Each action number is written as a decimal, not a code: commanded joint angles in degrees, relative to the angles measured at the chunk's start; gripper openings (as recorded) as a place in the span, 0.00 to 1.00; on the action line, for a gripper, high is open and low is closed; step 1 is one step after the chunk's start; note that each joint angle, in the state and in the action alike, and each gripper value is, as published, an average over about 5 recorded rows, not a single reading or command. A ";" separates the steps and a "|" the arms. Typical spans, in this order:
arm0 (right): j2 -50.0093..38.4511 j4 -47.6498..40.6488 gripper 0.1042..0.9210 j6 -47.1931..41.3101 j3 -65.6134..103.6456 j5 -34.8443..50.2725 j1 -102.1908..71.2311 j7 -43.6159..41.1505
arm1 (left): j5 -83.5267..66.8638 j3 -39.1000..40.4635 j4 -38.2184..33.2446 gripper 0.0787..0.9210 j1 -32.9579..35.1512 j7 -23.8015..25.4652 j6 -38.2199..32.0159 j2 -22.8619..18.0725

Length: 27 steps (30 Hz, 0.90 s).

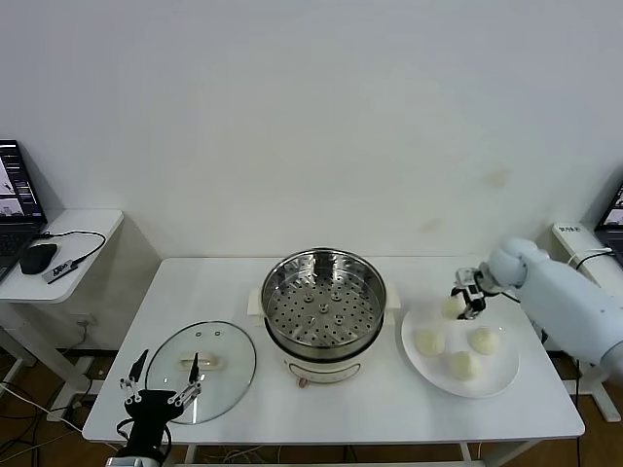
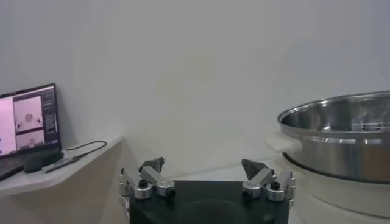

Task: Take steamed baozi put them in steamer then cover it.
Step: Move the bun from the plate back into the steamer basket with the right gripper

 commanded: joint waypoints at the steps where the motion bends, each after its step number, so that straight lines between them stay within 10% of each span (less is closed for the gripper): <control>1: -6.72 9.87 0.62 -1.25 -8.31 9.94 12.24 -1.61 | -0.09 0.12 0.14 0.88 -0.21 0.02 0.06 0.28; 27: 20.41 16.01 0.63 6.58 -34.21 26.28 34.90 4.95 | -3.15 -2.17 0.37 0.88 -1.74 -0.12 0.08 1.25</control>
